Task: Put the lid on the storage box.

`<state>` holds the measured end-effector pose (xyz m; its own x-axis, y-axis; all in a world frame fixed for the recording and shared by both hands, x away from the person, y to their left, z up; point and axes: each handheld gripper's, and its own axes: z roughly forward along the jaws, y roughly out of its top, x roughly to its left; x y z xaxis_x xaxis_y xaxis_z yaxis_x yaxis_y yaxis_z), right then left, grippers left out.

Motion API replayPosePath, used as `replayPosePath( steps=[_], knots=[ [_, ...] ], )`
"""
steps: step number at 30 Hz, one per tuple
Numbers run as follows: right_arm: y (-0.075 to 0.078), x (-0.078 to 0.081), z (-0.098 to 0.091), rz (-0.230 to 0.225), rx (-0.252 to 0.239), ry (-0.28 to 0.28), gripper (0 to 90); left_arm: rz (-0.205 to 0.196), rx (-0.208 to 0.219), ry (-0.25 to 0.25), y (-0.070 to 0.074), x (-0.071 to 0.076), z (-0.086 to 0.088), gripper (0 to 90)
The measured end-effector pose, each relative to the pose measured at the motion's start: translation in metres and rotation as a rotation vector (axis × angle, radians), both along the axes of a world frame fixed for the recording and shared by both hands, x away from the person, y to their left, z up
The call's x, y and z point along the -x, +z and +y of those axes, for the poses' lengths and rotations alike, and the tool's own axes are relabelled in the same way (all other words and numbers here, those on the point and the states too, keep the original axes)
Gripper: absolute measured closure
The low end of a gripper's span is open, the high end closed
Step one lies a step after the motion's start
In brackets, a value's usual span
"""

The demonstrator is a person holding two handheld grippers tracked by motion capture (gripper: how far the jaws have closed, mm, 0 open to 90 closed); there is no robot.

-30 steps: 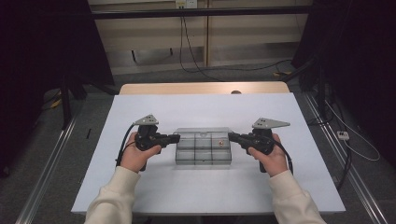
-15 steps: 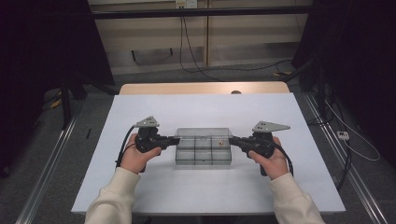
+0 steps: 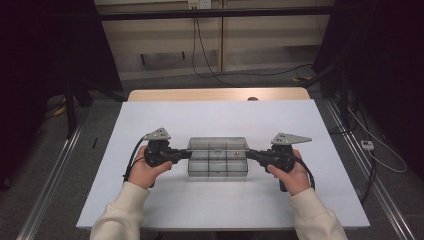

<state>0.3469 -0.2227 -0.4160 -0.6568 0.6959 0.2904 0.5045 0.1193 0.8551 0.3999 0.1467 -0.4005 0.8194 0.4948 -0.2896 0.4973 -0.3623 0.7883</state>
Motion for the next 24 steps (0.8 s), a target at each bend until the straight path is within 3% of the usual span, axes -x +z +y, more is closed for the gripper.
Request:
replayPosePath(
  steps=[24],
  knots=[
    [-0.0049, 0.0092, -0.0014, 0.017, 0.003, 0.012, 90.0, -0.002, -0.017, -0.01, -0.0047, 0.0095, 0.0025, 89.1]
  ],
)
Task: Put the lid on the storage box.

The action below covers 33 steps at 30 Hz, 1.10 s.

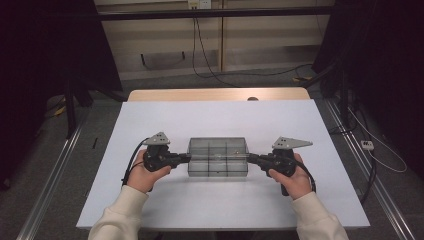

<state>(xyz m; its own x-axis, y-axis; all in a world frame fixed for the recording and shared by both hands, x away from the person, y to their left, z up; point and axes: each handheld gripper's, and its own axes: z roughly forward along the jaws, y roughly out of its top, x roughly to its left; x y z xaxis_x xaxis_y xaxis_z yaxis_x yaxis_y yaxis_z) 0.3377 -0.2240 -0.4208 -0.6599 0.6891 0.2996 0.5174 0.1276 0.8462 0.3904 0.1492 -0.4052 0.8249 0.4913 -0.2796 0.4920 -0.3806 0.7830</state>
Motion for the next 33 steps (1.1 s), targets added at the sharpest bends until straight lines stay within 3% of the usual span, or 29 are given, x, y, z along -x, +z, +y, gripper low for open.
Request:
replayPosePath(
  steps=[33],
  knots=[
    [-0.0046, 0.0096, 0.0004, 0.005, 0.034, 0.021, 90.0, 0.012, -0.018, -0.018, -0.0048, 0.01, 0.0012, 88.8]
  ],
)
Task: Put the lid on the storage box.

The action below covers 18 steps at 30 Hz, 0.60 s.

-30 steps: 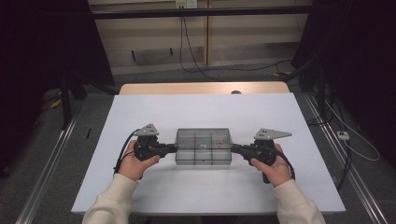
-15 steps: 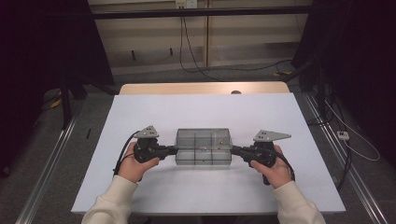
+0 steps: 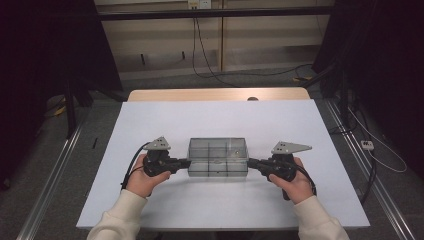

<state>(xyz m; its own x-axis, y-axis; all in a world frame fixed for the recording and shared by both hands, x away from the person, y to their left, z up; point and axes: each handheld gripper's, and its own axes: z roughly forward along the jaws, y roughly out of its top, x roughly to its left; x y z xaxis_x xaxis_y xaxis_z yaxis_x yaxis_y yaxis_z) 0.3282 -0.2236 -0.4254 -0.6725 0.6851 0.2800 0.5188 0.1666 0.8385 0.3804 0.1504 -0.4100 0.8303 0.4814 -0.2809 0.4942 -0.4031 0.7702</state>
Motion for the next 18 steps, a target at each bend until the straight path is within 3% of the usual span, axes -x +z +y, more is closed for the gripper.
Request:
replayPosePath(
  steps=[18],
  knots=[
    [-0.0029, 0.0047, 0.0005, 0.006, 0.014, 0.008, 90.0, 0.011, -0.014, -0.008, -0.002, 0.0054, 0.0015, 88.8]
  ],
)
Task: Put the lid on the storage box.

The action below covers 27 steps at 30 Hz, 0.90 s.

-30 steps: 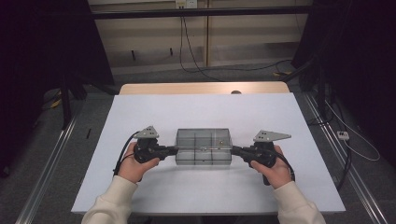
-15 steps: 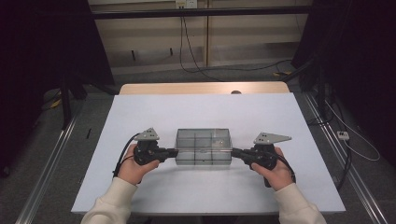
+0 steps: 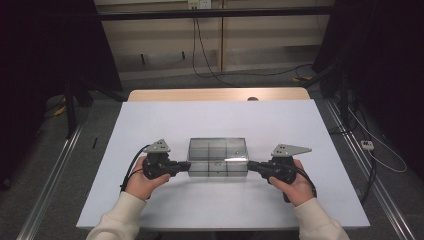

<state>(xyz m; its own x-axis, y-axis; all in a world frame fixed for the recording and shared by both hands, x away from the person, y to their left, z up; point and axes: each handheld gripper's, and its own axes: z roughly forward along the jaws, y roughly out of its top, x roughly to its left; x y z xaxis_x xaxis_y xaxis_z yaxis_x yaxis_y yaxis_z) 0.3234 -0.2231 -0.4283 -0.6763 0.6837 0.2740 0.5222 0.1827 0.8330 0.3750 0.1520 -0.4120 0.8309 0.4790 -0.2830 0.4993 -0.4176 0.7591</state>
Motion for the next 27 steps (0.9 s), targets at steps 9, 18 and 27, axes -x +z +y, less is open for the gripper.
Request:
replayPosePath(
  steps=[9, 18, 27],
  knots=[
    [-0.0018, 0.0029, 0.0002, 0.003, 0.011, 0.003, 90.0, 0.002, -0.015, -0.001, -0.0025, 0.0021, -0.0001, 88.8],
    [-0.0034, 0.0053, 0.0008, 0.005, 0.02, 0.008, 90.0, 0.004, -0.024, -0.004, -0.0034, 0.0044, 0.001, 88.8],
    [-0.0063, 0.008, 0.0012, 0.008, 0.03, 0.014, 90.0, 0.012, -0.025, -0.008, -0.0049, 0.0073, 0.0032, 88.8]
  ],
)
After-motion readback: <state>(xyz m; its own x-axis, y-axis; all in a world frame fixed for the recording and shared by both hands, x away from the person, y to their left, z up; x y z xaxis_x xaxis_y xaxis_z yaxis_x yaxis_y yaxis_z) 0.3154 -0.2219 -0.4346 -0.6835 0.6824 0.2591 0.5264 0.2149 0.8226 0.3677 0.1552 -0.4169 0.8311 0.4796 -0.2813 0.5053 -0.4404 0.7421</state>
